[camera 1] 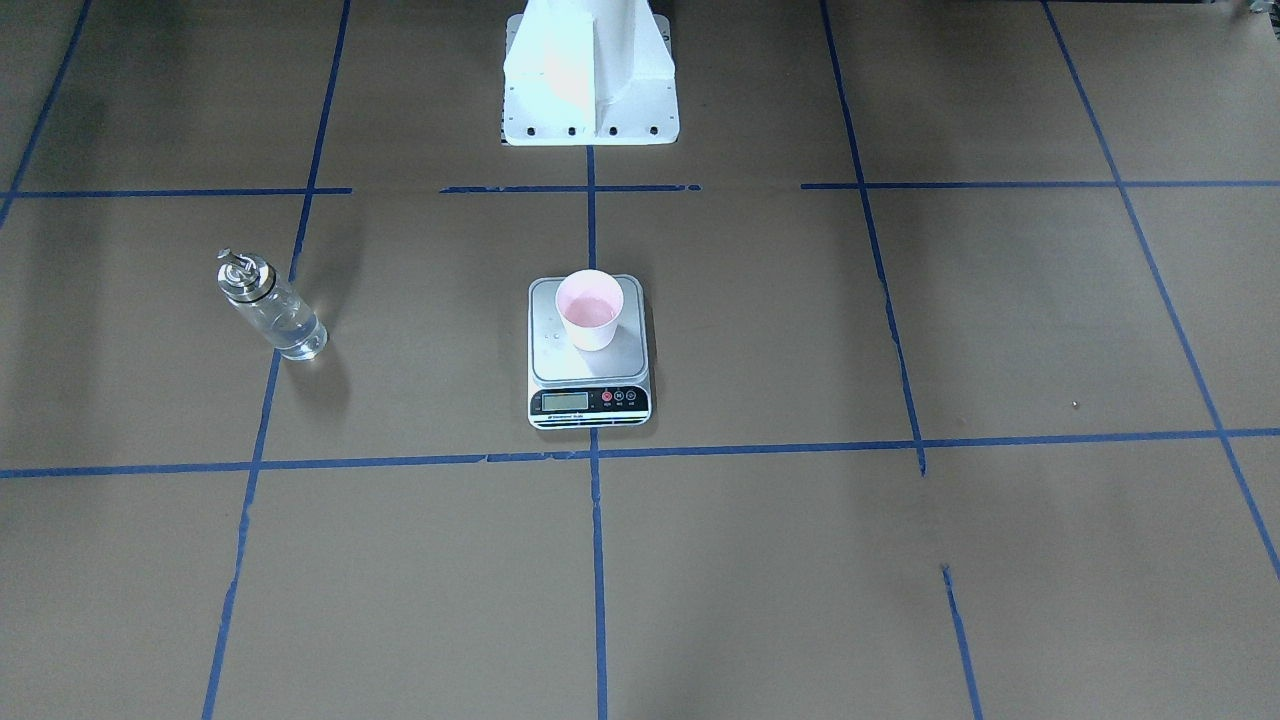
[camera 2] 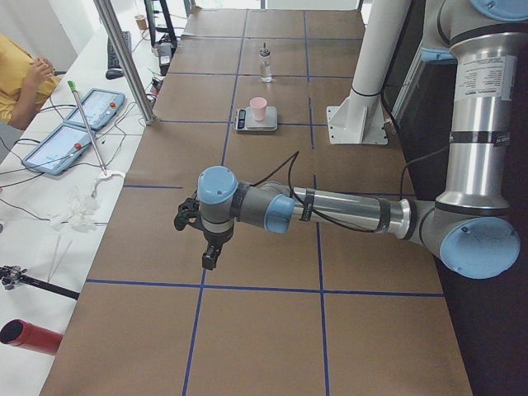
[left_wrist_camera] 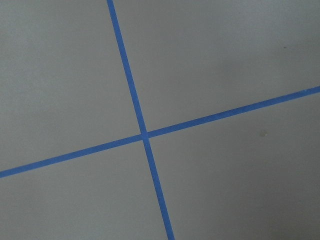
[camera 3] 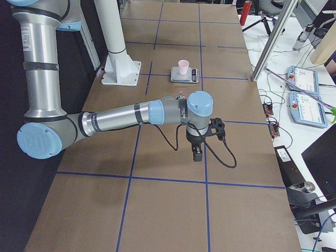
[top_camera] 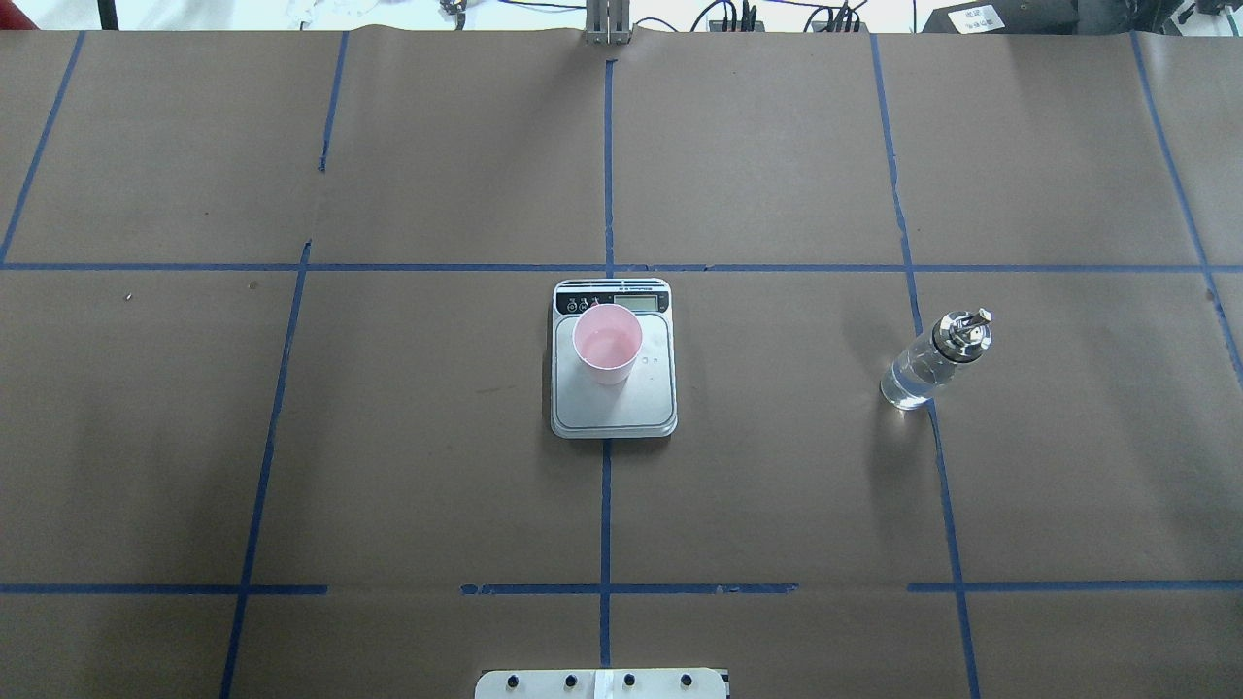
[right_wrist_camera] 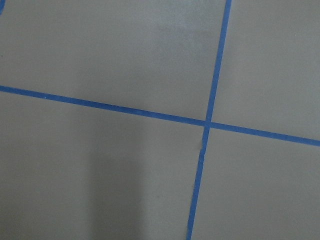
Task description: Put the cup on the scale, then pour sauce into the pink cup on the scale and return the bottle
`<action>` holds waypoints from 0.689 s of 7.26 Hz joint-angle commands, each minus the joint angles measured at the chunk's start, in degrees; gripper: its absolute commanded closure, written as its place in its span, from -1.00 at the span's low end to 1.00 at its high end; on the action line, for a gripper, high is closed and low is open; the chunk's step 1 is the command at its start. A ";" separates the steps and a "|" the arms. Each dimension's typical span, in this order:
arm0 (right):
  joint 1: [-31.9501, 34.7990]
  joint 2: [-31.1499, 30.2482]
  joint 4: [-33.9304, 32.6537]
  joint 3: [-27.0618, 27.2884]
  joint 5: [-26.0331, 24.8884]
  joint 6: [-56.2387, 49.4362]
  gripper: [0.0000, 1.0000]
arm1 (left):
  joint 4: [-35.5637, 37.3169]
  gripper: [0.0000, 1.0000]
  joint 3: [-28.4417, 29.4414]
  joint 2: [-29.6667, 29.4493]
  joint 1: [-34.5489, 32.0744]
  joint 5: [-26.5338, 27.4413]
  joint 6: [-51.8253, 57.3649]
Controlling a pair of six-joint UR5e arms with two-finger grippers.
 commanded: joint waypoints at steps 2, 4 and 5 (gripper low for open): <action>-0.35 -1.25 0.01 -1.12 -0.12 0.02 -1.00 | -0.41 -1.00 -0.18 -0.41 0.04 -0.27 0.03; -0.26 -1.51 0.71 -0.86 -0.29 -0.07 -1.00 | -0.50 -1.00 -0.80 -0.94 0.12 -0.27 0.20; -0.26 -1.42 0.80 -0.51 -0.29 0.02 -1.00 | 0.46 -1.00 -1.06 -0.59 0.04 -1.05 0.29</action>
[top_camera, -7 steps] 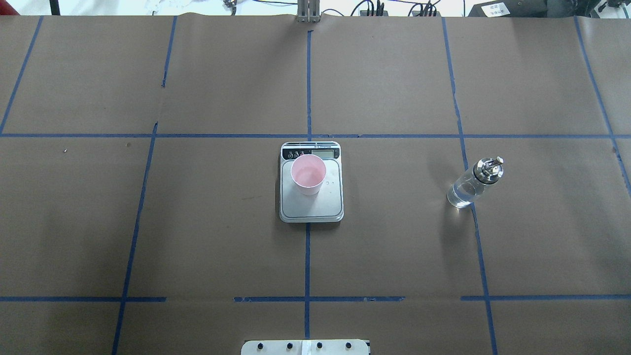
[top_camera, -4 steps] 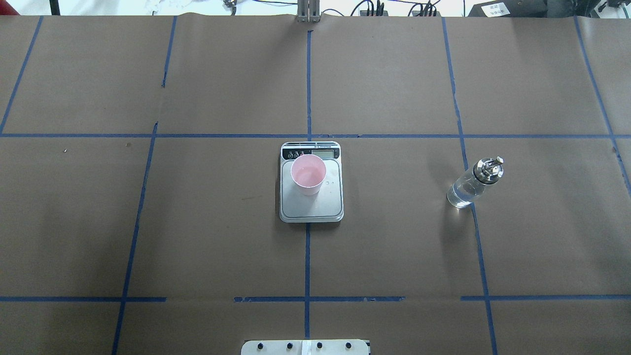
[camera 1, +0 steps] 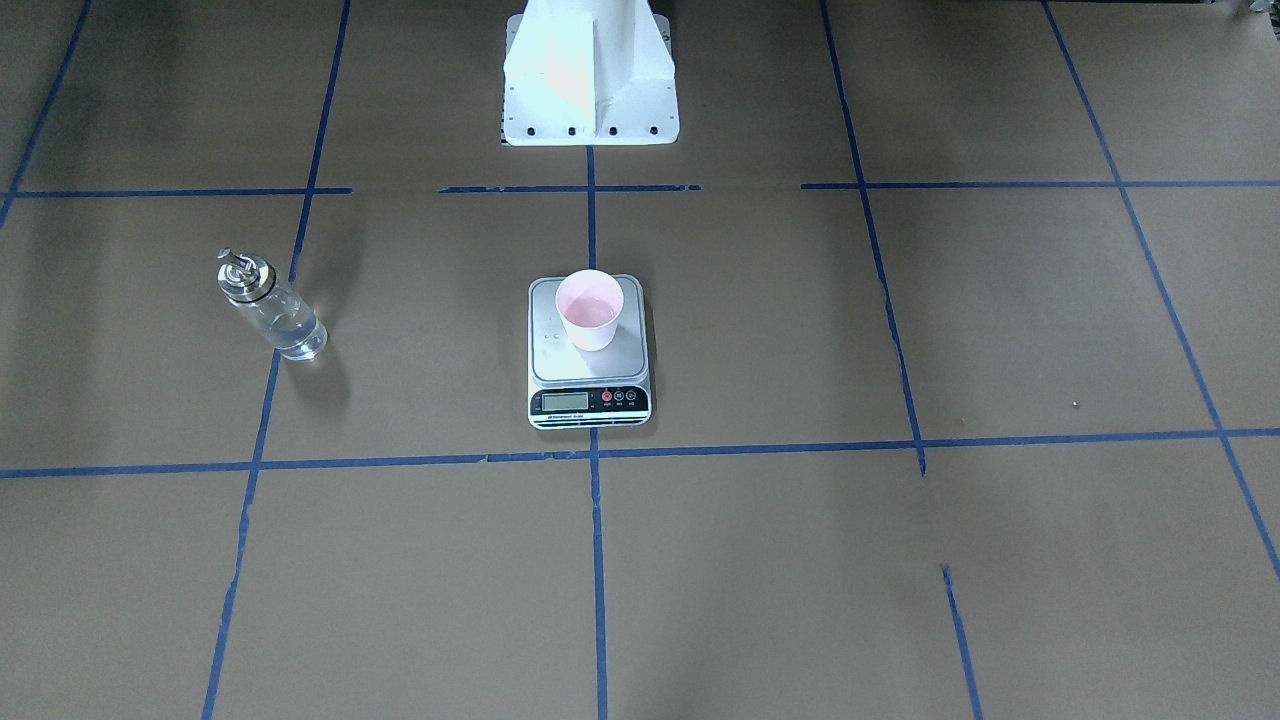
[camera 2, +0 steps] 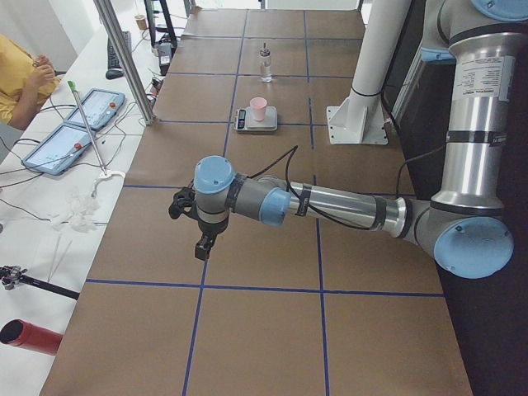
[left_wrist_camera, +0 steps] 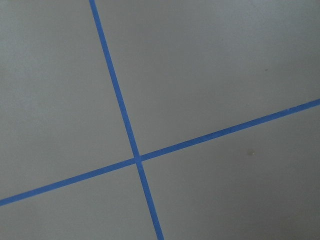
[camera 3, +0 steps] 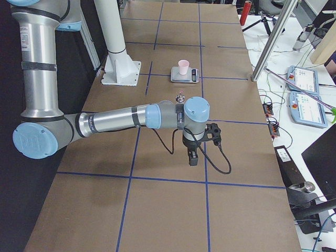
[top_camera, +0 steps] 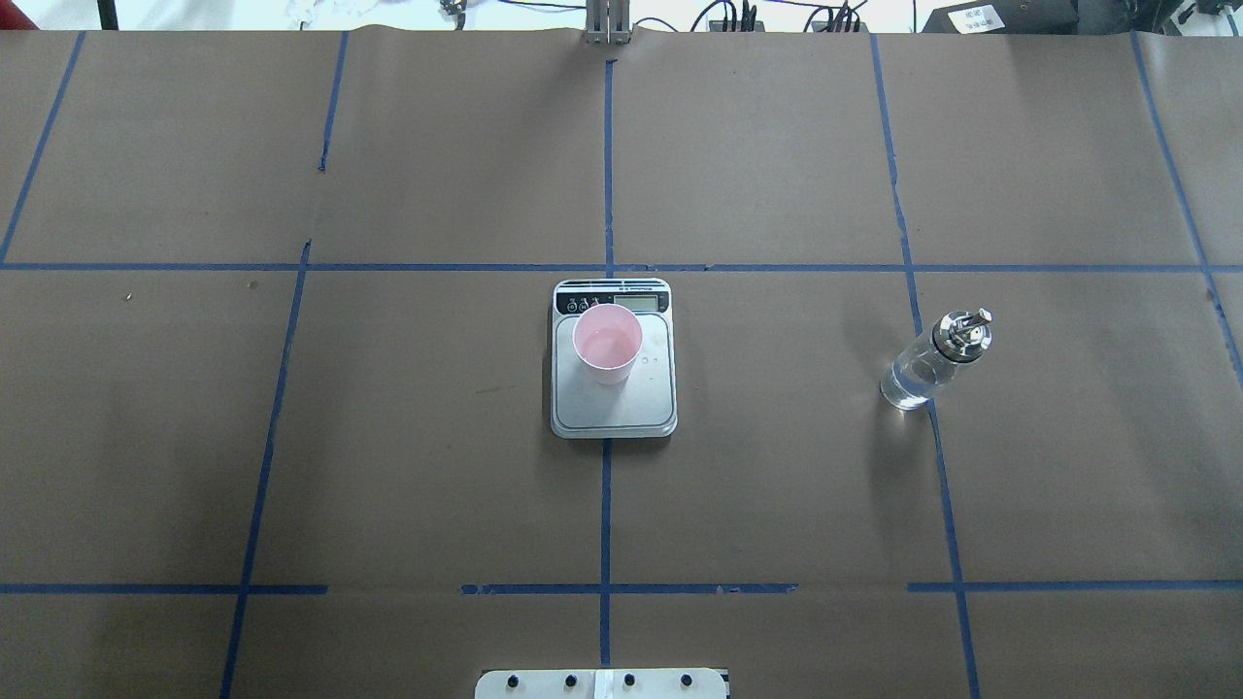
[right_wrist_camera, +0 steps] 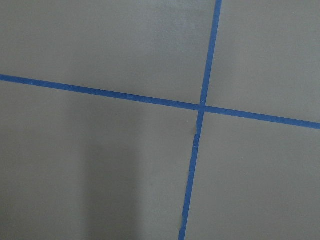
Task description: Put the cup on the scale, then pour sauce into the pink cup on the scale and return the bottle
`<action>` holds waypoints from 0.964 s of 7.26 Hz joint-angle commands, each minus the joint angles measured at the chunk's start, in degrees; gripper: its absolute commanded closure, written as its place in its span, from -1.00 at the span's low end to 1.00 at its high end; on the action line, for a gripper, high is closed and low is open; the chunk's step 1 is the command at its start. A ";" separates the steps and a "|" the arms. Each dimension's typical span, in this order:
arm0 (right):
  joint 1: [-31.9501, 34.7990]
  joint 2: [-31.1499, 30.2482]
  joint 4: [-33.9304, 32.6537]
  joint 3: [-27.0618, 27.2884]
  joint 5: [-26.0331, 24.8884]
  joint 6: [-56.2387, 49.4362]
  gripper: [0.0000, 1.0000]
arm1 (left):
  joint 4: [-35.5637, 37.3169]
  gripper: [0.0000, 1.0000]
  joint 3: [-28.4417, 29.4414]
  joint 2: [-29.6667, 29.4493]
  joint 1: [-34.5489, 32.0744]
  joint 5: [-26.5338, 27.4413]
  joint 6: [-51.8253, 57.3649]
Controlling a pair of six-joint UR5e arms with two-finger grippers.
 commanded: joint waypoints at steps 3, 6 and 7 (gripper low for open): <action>0.01 -0.28 4.21 -2.59 0.03 0.13 -1.00 | 0.28 -1.00 -0.61 5.25 -0.12 -6.39 0.28; 0.01 -0.46 4.68 -3.03 0.12 0.13 -1.00 | 0.97 -1.00 -0.27 4.39 -0.12 -5.34 -0.16; 0.01 -0.72 4.68 -3.21 -0.14 -0.05 -1.00 | 1.33 -1.00 0.08 4.12 -0.12 -3.68 -0.25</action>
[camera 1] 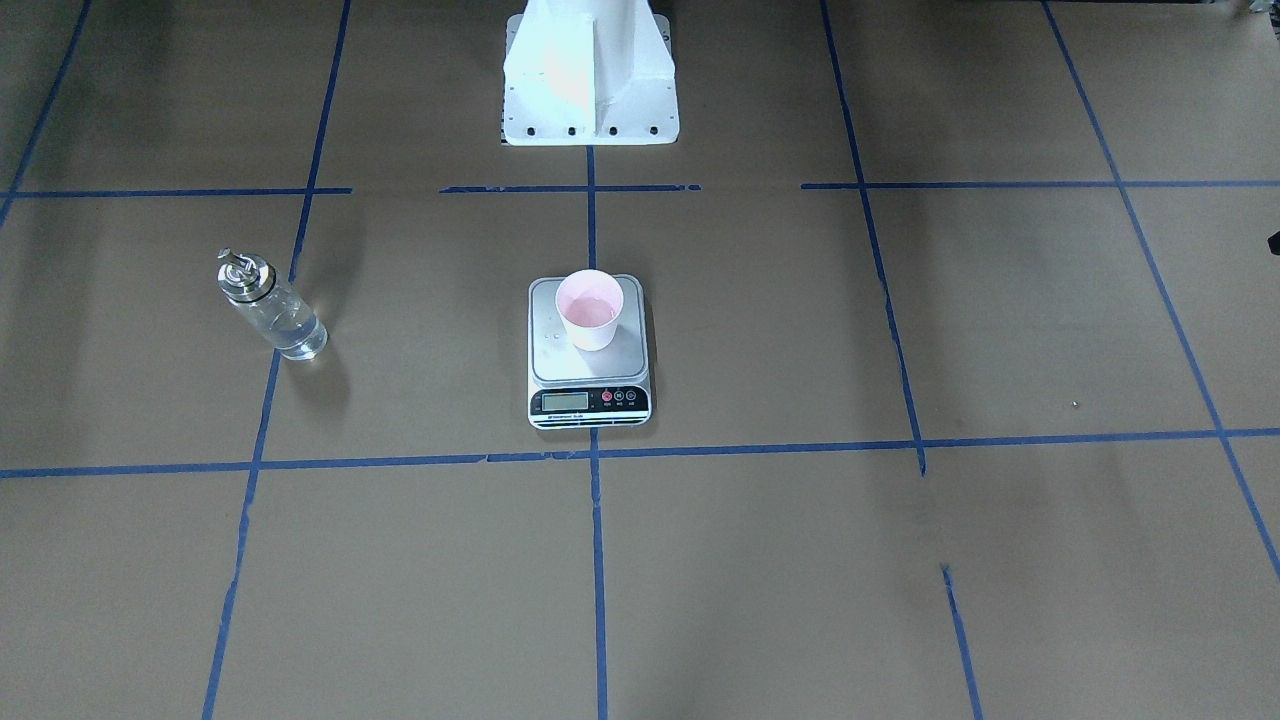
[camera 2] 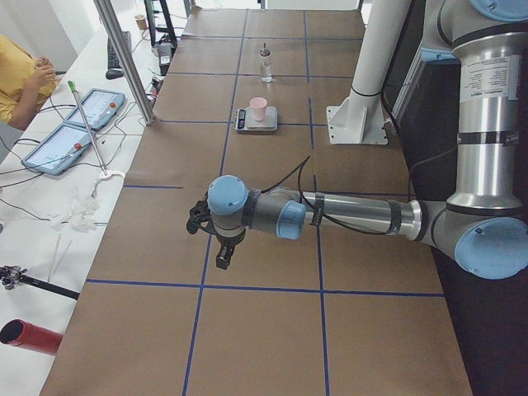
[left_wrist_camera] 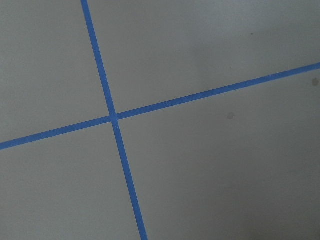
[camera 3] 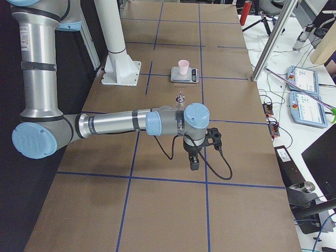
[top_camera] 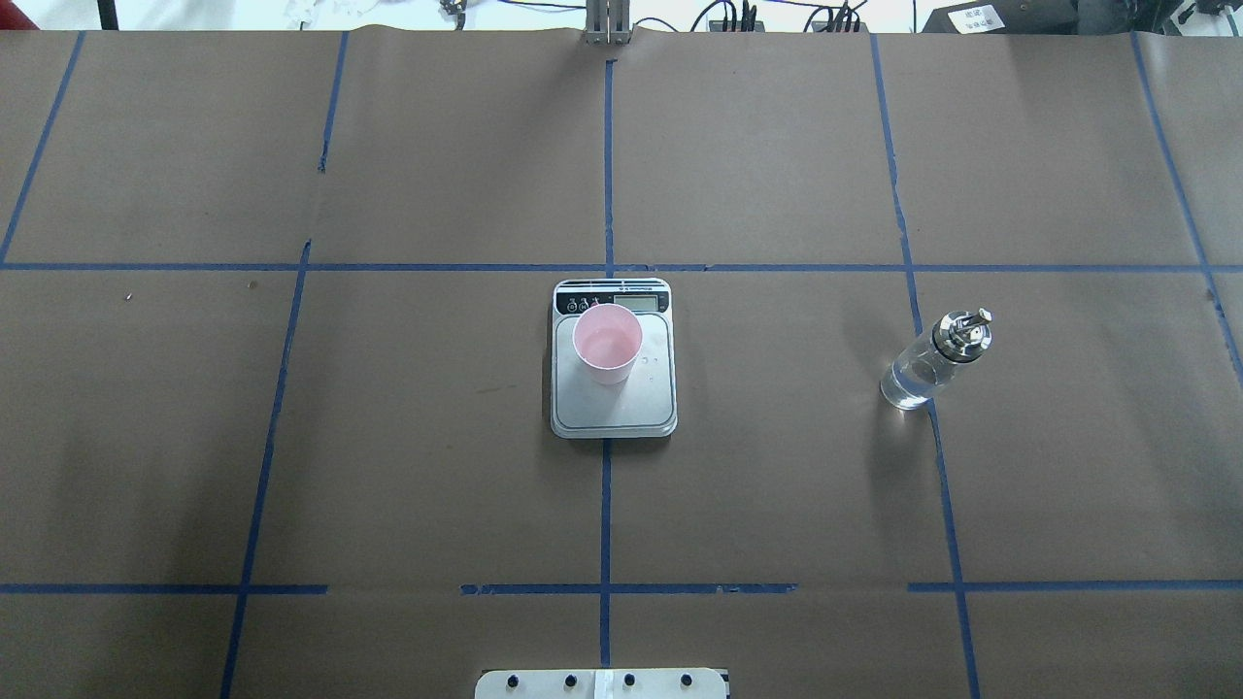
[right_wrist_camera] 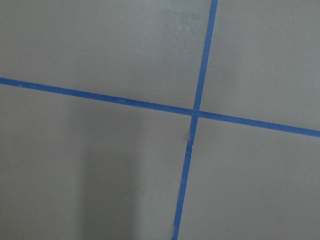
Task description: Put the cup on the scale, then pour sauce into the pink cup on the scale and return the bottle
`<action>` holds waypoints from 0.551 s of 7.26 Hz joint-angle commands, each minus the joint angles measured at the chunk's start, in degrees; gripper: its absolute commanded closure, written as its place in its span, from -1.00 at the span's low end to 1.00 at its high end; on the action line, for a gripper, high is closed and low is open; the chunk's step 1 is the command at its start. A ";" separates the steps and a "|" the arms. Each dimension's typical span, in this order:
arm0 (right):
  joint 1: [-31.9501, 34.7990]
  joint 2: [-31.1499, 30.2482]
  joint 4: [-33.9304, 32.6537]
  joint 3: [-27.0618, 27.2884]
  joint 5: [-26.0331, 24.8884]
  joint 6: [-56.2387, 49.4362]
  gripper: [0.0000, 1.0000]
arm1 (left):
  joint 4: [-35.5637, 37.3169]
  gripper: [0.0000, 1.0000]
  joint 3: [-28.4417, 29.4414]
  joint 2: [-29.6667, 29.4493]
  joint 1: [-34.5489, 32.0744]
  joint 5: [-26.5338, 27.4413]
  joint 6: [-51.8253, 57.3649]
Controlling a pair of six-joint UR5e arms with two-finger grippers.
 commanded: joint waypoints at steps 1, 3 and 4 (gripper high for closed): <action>0.09 -0.81 0.07 0.00 -0.21 -0.18 -1.00 | 0.58 -1.00 0.44 -1.32 -0.09 6.66 -0.19; 0.00 -1.52 -0.36 -0.61 -1.95 -0.09 -1.00 | 6.95 -1.00 1.41 -4.83 -0.18 7.68 -0.02; 0.00 -1.52 -0.45 -0.44 -1.62 0.00 -1.00 | 8.30 -1.00 0.89 -4.94 -0.44 7.50 0.16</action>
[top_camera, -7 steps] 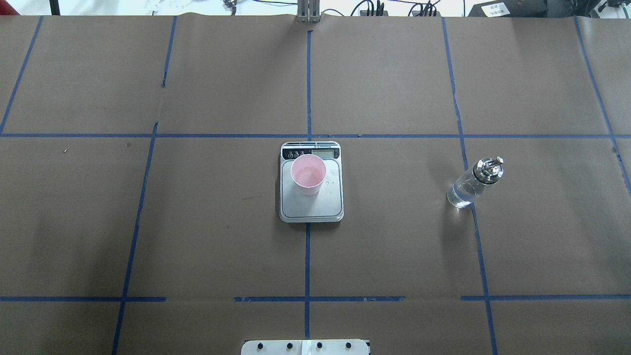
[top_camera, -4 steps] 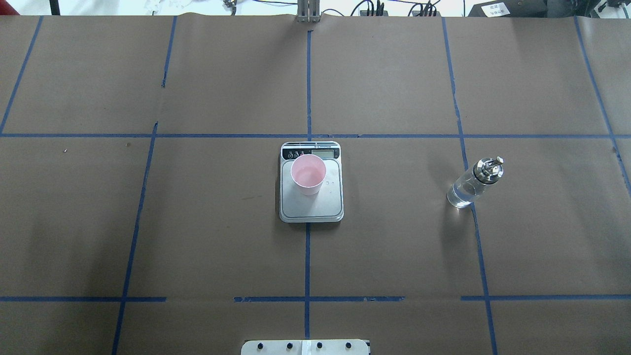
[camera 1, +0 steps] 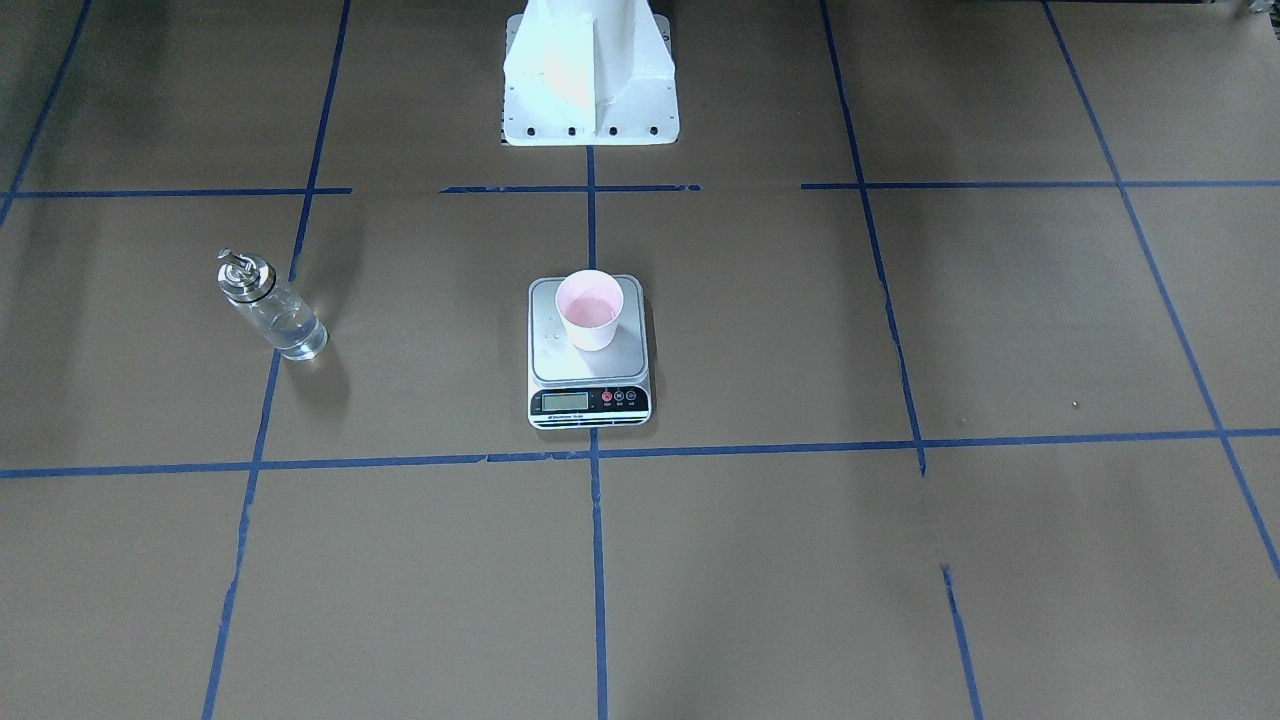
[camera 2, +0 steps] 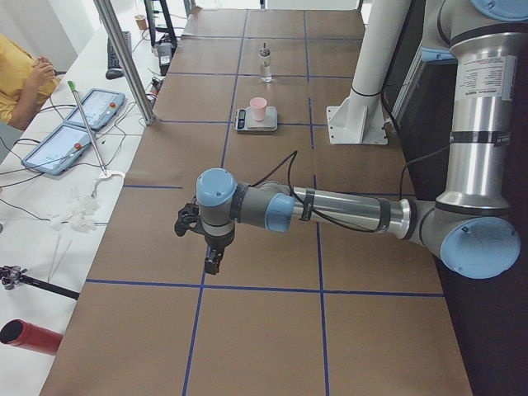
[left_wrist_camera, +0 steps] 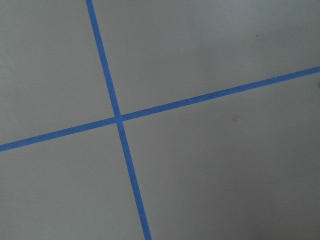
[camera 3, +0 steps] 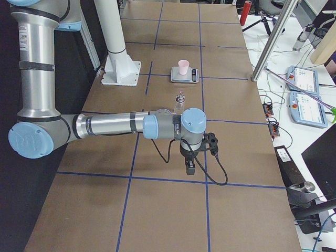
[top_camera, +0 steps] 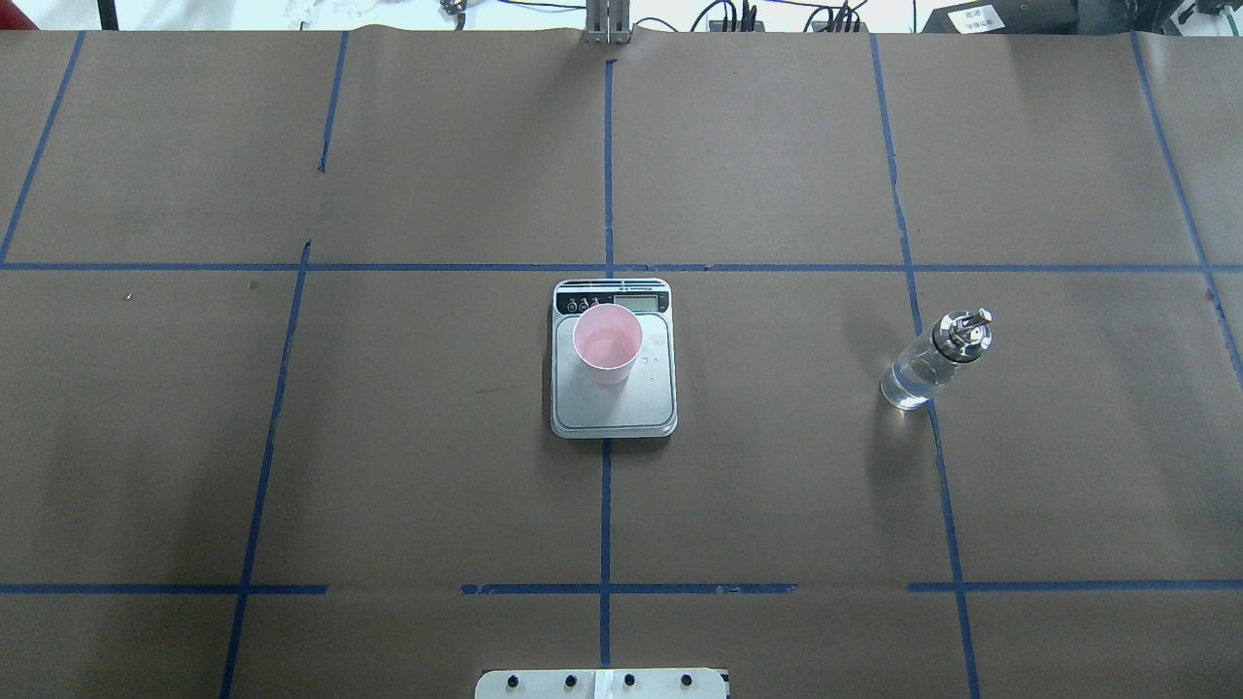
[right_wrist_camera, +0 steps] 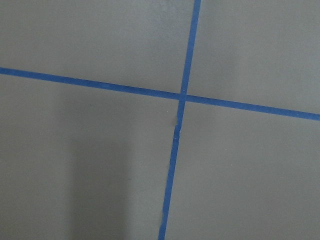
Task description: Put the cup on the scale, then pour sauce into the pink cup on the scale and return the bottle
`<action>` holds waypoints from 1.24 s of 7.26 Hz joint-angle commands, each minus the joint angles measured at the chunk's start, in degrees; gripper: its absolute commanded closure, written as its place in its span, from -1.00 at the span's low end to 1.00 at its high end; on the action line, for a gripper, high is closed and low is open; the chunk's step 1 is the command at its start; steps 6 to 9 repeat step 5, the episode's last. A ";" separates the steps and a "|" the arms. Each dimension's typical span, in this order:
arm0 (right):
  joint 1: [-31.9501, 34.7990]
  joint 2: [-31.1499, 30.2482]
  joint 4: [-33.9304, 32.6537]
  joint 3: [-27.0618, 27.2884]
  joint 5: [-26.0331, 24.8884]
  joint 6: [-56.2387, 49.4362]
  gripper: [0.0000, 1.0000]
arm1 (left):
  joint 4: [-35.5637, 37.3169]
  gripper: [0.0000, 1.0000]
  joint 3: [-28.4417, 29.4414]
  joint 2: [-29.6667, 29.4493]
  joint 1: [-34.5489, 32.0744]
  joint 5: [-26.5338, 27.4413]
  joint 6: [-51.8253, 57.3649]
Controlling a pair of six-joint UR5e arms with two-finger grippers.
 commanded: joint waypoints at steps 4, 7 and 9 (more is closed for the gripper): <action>-0.01 0.15 0.15 -0.46 -0.03 0.19 -1.00 | 2.78 -1.00 0.08 -1.00 -3.62 0.02 0.17; -0.01 0.15 0.24 -0.72 -0.12 0.19 -1.00 | 2.69 -1.00 0.17 -1.00 -5.91 -2.07 0.26; -0.01 0.15 0.24 -0.72 -0.12 0.19 -1.00 | 2.69 -1.00 0.17 -1.00 -5.91 -2.07 0.26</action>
